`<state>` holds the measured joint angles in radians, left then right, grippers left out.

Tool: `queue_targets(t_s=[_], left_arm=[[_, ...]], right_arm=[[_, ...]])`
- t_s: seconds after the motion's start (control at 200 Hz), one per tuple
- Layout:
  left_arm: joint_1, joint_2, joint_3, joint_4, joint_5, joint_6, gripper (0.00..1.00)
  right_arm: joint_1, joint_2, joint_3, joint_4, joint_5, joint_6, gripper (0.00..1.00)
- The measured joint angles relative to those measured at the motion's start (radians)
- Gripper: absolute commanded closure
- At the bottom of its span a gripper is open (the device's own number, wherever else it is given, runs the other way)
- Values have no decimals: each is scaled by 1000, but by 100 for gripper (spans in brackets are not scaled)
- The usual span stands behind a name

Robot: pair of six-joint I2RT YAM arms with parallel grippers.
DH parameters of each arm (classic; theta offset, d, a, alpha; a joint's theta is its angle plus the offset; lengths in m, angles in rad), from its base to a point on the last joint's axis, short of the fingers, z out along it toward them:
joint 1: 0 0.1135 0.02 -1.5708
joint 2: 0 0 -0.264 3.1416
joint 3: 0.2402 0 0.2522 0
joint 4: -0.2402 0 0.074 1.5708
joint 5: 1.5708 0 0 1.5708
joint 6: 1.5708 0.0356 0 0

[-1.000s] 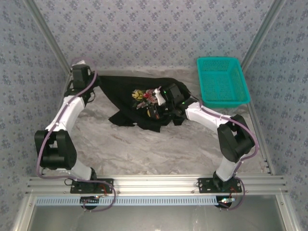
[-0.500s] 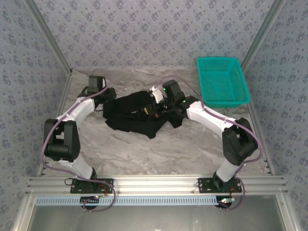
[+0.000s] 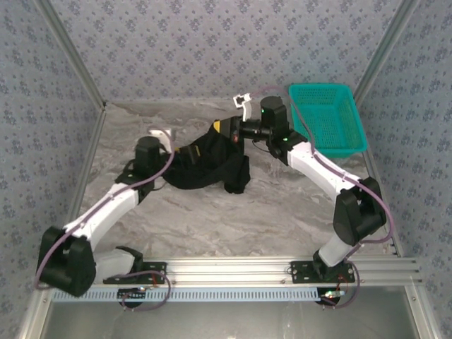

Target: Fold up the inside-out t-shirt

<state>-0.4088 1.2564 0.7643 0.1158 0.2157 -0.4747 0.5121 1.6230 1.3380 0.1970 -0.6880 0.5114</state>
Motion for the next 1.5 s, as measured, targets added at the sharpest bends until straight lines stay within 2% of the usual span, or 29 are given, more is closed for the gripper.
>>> queue_targets(t_s=[0.14, 0.27, 0.385, 0.5, 0.644, 0.724, 0.834, 1.009, 1.124, 1.254, 1.319, 1.429, 1.454, 1.499], left_arm=[[-109, 163, -38, 69, 43, -24, 20], [-180, 183, -53, 53, 48, -13, 20], [-165, 115, -54, 32, 32, 13, 18], [-131, -35, -55, 21, 32, 33, 16], [-53, -155, -37, 66, 90, 12, 14], [-24, -138, -2, 77, 121, -13, 14], [-24, -40, 87, 65, 177, -47, 13], [-104, 139, 224, 12, 252, -47, 14], [-151, 222, 243, 15, 326, -66, 24], [-175, 298, 245, 17, 393, -97, 41], [-186, 330, 257, 15, 411, -107, 56], [-194, 377, 303, 19, 432, -120, 96], [-191, 384, 313, 19, 433, -125, 100], [-178, 386, 325, 19, 438, -130, 100]], right_arm=[[-17, -24, 64, 37, -19, 49, 100], [-52, -74, 118, 49, -52, 77, 100], [-83, -113, 147, 34, -94, 83, 100], [-114, -138, 169, -48, -141, 37, 100], [-167, -160, 171, -184, -227, -59, 100], [-185, -170, 171, -280, -249, -132, 100], [-193, -205, 133, -377, -261, -212, 100], [-206, -296, -17, -442, -263, -252, 100], [-224, -312, -65, -457, -263, -254, 100], [-233, -313, -74, -456, -260, -254, 100], [-235, -314, -74, -455, -259, -254, 100], [-240, -314, -75, -441, -259, -250, 100], [-241, -314, -75, -438, -256, -248, 100], [-243, -314, -74, -432, -249, -247, 100]])
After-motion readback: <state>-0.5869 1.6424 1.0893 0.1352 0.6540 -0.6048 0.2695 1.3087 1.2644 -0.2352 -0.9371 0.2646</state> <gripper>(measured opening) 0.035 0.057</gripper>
